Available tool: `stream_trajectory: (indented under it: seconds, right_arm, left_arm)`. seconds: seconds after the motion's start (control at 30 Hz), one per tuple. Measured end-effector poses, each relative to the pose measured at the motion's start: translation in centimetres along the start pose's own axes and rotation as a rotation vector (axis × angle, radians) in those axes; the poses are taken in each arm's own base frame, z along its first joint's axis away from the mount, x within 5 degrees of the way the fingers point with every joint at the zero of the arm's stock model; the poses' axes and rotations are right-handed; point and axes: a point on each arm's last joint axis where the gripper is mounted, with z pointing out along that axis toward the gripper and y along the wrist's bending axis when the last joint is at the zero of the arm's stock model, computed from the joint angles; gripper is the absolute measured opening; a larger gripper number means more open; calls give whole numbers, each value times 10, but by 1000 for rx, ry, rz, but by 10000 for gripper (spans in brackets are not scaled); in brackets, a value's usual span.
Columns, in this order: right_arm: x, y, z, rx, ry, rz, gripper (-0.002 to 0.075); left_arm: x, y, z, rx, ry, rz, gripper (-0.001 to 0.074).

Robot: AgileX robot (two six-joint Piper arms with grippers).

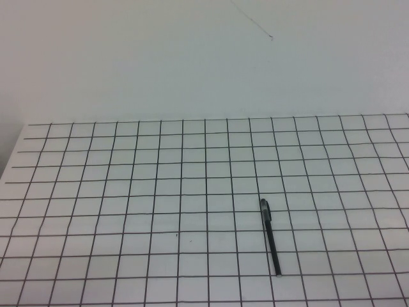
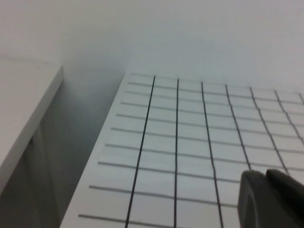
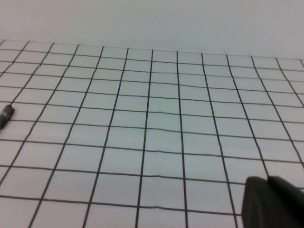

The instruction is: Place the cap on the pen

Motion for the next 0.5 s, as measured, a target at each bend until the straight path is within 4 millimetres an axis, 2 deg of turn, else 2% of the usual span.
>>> stream_trajectory:
  seconds: [0.2,0.5]
  right_arm:
    - [0,-1,0,8,0,-25,-3]
    - [1,-2,0,20,6,-62,-3]
  left_arm:
    - [11,4,-1,-38,124,32,-1]
    - [11,5,-1,-48,127,52,-1]
